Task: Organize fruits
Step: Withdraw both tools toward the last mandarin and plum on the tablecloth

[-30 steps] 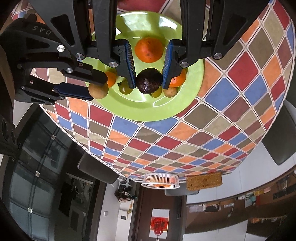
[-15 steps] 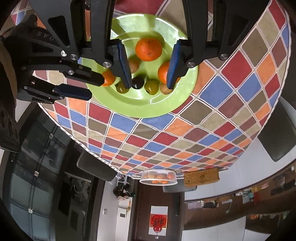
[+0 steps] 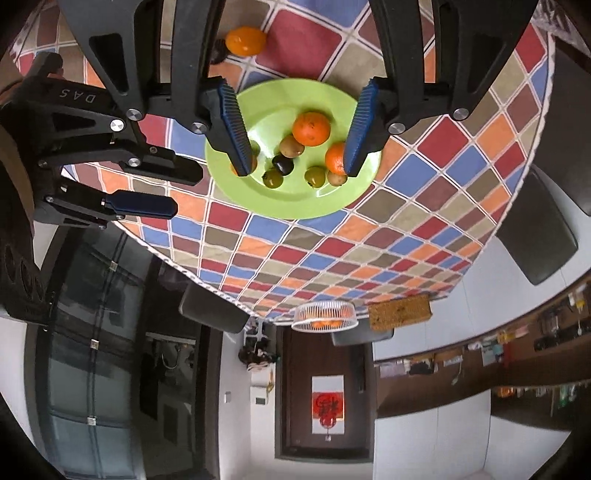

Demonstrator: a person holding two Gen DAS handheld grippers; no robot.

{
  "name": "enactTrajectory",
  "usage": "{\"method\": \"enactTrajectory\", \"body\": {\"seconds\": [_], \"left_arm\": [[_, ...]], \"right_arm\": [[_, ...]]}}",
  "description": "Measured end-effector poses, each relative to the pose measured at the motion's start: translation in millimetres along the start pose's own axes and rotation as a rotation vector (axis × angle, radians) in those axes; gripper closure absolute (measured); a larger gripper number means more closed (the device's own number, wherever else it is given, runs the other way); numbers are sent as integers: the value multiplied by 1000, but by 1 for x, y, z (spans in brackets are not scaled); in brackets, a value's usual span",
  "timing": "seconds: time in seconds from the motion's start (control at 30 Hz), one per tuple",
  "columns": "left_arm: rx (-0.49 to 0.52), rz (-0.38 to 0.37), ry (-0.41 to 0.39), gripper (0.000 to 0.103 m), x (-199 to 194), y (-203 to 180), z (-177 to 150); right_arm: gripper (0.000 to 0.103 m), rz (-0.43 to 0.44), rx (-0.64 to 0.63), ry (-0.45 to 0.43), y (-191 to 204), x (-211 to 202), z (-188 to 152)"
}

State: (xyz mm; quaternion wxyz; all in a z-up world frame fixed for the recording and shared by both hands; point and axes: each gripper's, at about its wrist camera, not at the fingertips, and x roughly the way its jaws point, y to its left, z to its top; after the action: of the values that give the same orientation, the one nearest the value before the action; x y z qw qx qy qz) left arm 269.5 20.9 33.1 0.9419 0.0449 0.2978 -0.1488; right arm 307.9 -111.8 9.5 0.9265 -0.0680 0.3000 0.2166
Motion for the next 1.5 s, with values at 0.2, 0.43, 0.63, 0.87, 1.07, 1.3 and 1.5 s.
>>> {"method": "enactTrajectory", "body": {"seconds": [0.2,0.43,0.63,0.87,1.07,1.3,1.5], "left_arm": [[17,10,-28,44,-29,-9,-10],[65,6,-49,37,-55,-21,-27],[105,0,-70,32,-68,-32,-43],[145,2,-77,31,-71,-38,-61],[171,-43,-66,32,-69,-44,-75],[209,-73,-37,32,-57,-45,-88],[244,-94,2,32,-40,-45,-98]], "right_arm": [[54,-12,-23,-48,11,-31,-4],[54,-14,-45,-66,23,-54,-15],[54,-8,-84,-64,34,-65,-29],[54,-22,-115,-54,41,-70,-45],[54,-29,-152,-41,46,-70,-59],[54,-6,-206,-7,54,-60,-72],[54,5,-262,52,55,-41,-81]]}}
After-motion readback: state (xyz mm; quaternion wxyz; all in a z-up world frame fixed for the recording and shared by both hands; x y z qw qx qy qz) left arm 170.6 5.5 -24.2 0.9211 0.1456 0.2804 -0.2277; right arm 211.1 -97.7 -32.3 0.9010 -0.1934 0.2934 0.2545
